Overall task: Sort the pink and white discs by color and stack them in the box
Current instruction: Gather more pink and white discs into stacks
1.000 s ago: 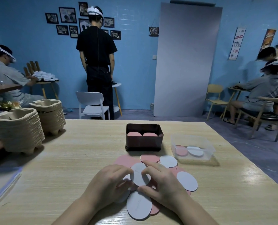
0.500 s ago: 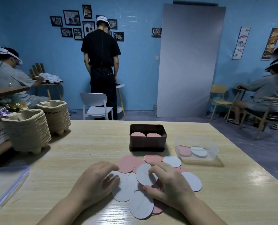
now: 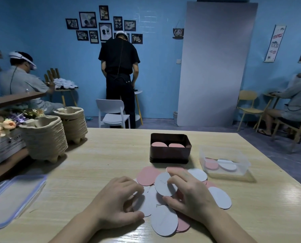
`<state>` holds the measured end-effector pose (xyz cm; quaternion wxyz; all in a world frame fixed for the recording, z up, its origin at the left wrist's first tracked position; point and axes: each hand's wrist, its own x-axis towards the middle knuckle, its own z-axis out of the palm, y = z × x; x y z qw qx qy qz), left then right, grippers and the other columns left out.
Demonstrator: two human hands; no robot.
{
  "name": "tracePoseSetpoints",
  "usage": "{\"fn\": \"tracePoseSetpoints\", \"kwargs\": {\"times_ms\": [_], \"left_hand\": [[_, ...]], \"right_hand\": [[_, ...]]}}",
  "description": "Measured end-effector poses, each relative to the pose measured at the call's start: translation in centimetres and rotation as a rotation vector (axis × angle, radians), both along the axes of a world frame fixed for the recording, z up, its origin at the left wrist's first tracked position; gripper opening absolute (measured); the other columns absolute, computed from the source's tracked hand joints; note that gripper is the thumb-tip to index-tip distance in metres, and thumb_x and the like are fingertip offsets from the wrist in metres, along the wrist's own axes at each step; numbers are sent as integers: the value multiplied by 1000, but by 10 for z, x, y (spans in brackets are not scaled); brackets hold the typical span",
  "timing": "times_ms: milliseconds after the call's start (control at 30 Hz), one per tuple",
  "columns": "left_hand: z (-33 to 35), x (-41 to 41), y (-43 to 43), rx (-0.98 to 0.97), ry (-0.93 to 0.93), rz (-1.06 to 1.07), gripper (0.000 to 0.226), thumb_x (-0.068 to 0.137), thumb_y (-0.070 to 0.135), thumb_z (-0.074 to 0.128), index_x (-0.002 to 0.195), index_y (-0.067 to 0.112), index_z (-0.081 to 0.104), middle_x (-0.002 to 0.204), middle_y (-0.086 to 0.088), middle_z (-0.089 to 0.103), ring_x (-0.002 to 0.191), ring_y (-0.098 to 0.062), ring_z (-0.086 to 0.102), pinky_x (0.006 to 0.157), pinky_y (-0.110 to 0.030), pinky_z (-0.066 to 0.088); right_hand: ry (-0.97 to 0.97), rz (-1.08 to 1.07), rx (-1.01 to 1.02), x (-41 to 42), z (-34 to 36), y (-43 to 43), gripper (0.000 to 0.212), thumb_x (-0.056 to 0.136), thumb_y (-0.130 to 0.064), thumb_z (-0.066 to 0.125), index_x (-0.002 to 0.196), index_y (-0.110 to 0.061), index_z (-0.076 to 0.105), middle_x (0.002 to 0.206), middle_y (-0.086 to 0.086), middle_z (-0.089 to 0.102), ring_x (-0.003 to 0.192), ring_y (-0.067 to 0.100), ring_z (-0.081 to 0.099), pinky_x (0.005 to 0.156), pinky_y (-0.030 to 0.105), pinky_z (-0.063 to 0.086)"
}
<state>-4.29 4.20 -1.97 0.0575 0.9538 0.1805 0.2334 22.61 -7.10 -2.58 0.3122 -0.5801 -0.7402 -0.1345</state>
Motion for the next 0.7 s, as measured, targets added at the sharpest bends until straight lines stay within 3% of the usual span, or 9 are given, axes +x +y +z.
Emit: {"fn": "tracePoseSetpoints", "kwargs": {"times_ms": [100, 233, 367, 467, 567, 700], "left_hand": [[2, 6, -2, -16, -11, -12, 53, 71, 66, 74, 113, 35, 64, 101, 21, 61, 111, 4, 49, 98, -25, 39], [1, 9, -3, -3, -30, -25, 46, 72, 62, 77, 104, 32, 63, 87, 24, 52, 92, 2, 48, 82, -21, 41], [1, 3, 2, 53, -169, 57, 47, 72, 57, 81, 105, 26, 67, 94, 19, 65, 87, -5, 60, 76, -30, 52], [1, 5, 5, 82, -263, 78, 46, 75, 53, 80, 106, 20, 68, 99, 14, 69, 90, -7, 64, 76, -28, 53], [1, 20, 2, 142, -247, 57, 50, 76, 52, 81, 109, 17, 70, 115, 7, 71, 101, -11, 66, 83, -23, 55], [0, 43, -1, 196, -242, -16, 46, 83, 55, 75, 102, 14, 69, 120, 3, 69, 99, -15, 65, 80, -24, 54]], "right_hand": [[19, -10, 11, 1, 1, -5, 37, 80, -52, 74, 94, -21, 60, 131, -8, 60, 116, 13, 59, 78, 31, 55], [19, -26, 13, 2, 1, -9, 37, 79, -53, 75, 94, -22, 60, 131, -10, 60, 115, 12, 59, 77, 29, 55], [23, -33, 10, 3, 1, -9, 38, 79, -55, 73, 96, -24, 60, 125, -11, 61, 111, 11, 60, 75, 26, 54], [17, -30, -17, 3, -2, -6, 41, 78, -58, 72, 102, -27, 60, 125, -10, 63, 112, 12, 61, 77, 25, 54], [26, -6, -32, 3, -6, -3, 50, 78, -57, 74, 116, -27, 61, 127, -7, 65, 118, 11, 60, 82, 28, 56], [0, 29, 8, 3, -7, -2, 61, 80, -58, 72, 128, -24, 59, 128, -5, 66, 119, 10, 59, 86, 26, 56]]}}
